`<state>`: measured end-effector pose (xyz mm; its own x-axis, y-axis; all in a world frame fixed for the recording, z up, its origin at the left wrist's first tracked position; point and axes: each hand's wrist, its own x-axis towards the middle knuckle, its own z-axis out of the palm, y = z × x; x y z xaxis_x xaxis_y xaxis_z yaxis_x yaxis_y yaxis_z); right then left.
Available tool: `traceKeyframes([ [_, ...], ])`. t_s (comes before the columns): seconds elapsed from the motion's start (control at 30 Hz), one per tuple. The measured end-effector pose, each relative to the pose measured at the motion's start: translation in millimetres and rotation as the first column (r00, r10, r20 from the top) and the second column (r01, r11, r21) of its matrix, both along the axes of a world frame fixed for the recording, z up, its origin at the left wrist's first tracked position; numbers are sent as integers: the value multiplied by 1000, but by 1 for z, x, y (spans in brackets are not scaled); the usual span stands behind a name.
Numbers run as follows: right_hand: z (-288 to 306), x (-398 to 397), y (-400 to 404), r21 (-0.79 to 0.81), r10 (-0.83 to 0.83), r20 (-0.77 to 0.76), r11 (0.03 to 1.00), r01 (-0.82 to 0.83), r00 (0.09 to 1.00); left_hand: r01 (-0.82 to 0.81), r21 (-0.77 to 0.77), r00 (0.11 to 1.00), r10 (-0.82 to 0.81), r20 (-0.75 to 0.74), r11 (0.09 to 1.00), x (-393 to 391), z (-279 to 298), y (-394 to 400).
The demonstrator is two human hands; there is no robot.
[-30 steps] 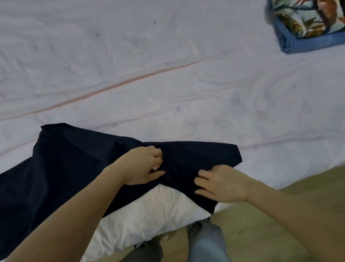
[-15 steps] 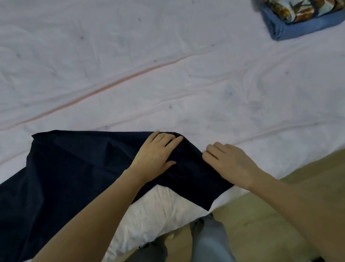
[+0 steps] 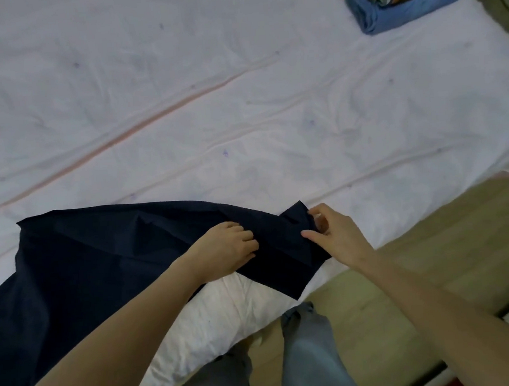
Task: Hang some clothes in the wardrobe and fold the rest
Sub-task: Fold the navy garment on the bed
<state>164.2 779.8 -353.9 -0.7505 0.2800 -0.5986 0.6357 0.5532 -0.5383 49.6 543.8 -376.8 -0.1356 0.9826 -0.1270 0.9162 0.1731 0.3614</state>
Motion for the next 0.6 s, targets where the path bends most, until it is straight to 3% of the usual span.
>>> traceKeyframes([
  [0.13, 0, -12, -11, -70, -235, -33, 970, 232, 972, -192, 121, 980, 185, 67, 974, -1, 9, 21],
  [0.23, 7, -20, -13, -190, -404, 11, 897, 399, 915, -369, 57, 917, 354, 183, 927, 2, 15, 45],
  [0.33, 24, -27, -13, -409, -585, 41, 730, 547, 810, -584, -89, 679, 545, 491, 807, 9, 27, 69],
  [0.47, 42, -40, -4, -573, -694, 49, 570, 589, 719, -736, -159, 372, 590, 716, 658, 1, 43, 91],
  [0.53, 48, -50, 0, -575, -699, 21, 576, 581, 715, -760, -182, 306, 591, 747, 624, -10, 51, 98],
  [0.6, 55, -61, 3, -522, -692, -20, 623, 583, 721, -778, -179, 306, 612, 729, 602, -22, 60, 103],
])
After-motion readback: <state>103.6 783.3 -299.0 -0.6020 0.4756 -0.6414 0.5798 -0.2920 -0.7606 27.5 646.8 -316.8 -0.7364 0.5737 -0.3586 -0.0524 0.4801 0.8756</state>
